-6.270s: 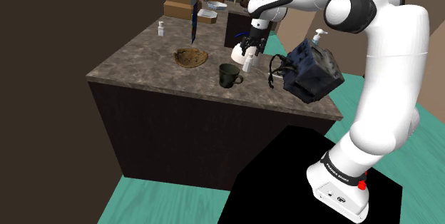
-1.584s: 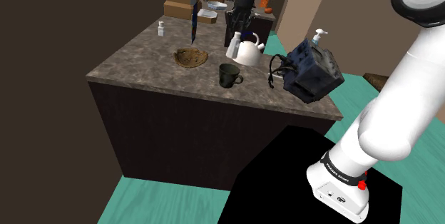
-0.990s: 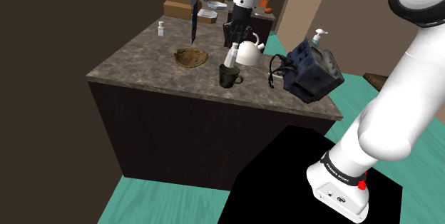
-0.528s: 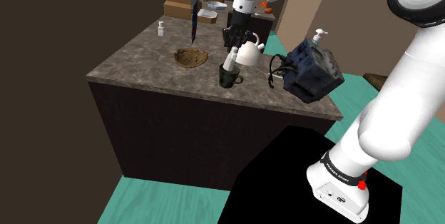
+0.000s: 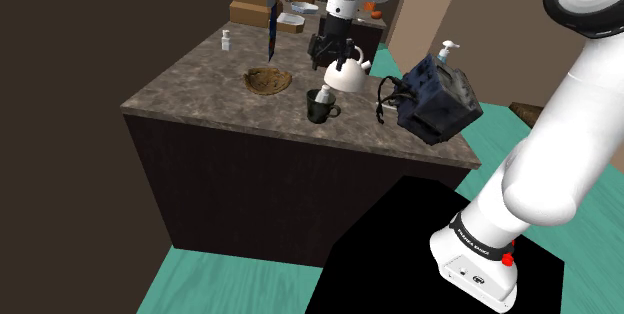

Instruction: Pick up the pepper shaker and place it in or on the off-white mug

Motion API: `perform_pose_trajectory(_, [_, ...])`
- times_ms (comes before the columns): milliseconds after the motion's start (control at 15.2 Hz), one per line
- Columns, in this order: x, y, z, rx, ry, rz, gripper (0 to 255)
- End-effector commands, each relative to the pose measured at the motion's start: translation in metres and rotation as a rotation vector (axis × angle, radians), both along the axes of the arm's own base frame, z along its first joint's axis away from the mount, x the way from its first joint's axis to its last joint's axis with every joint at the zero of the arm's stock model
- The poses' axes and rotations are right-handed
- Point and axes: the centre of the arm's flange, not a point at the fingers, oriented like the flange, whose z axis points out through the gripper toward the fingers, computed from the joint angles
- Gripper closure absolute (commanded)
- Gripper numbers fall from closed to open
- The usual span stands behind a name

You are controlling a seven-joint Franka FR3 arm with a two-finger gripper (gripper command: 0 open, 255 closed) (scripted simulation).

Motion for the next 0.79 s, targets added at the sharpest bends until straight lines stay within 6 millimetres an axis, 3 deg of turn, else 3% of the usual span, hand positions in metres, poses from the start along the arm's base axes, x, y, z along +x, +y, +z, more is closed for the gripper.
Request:
perform_pose_trajectory(0, [0.0, 0.0, 0.0, 0.0, 0.0, 0.0, 0])
perform_pose_trajectory(264, [0.0, -0.004, 0.05, 0.0, 0.0, 0.0, 0])
perform_pose_trajectory(726, [0.0, -0.004, 0.05, 0.0, 0.0, 0.0, 0])
